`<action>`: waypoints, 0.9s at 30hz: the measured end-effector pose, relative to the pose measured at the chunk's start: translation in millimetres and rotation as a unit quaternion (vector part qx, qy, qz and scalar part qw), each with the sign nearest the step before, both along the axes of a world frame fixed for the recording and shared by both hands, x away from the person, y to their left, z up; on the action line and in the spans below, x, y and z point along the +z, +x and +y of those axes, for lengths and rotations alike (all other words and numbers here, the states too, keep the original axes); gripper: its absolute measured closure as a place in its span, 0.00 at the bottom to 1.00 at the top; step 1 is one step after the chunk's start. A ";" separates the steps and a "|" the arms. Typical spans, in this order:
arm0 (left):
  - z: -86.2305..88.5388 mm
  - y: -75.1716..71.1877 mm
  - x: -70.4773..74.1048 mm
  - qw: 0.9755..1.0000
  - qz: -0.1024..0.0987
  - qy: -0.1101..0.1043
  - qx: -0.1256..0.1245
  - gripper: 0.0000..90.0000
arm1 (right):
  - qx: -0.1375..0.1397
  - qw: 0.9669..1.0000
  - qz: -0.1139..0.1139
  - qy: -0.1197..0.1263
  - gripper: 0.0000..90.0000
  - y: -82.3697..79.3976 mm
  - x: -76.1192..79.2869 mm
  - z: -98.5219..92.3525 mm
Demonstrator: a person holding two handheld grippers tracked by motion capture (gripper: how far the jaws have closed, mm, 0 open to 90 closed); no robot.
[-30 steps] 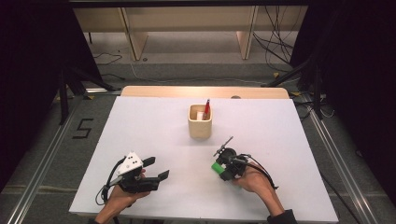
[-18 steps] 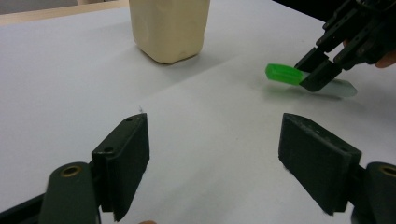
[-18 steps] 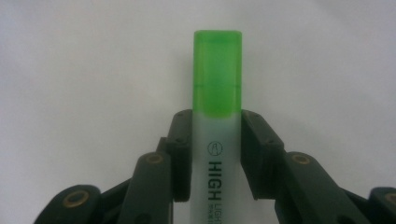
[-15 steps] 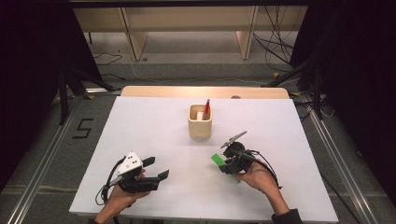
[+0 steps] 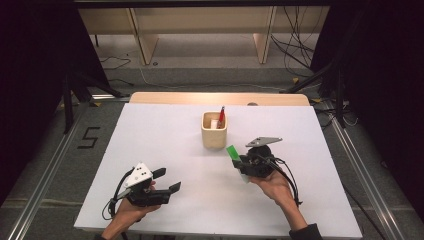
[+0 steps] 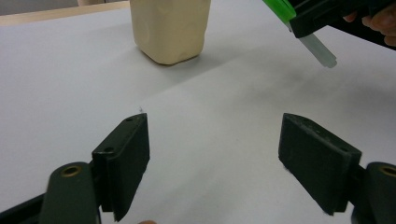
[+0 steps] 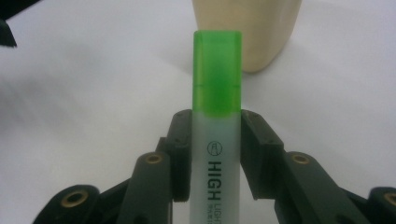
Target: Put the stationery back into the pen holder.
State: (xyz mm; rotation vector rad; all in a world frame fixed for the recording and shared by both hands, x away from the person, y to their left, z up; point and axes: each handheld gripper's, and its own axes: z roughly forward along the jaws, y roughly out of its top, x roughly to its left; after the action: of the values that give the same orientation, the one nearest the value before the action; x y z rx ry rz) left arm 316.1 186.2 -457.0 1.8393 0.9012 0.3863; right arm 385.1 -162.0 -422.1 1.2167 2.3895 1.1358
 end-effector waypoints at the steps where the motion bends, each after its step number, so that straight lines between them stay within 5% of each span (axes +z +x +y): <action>1: 0.0 0.0 0.1 1.000 0.000 0.000 0.000 0.27 | 0.000 1.000 -0.002 0.006 0.75 0.5 1.1 -0.6; 27: 1.0 -0.3 0.6 1.000 -0.002 -0.003 0.001 0.27 | -0.031 0.996 -0.046 0.075 0.75 33.6 35.6 9.3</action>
State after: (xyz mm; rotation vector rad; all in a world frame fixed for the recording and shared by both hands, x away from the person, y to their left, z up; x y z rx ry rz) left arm 315.9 187.2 -456.4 1.8321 0.9012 0.3886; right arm 418.7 -152.7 -386.5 1.2457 2.2181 1.3405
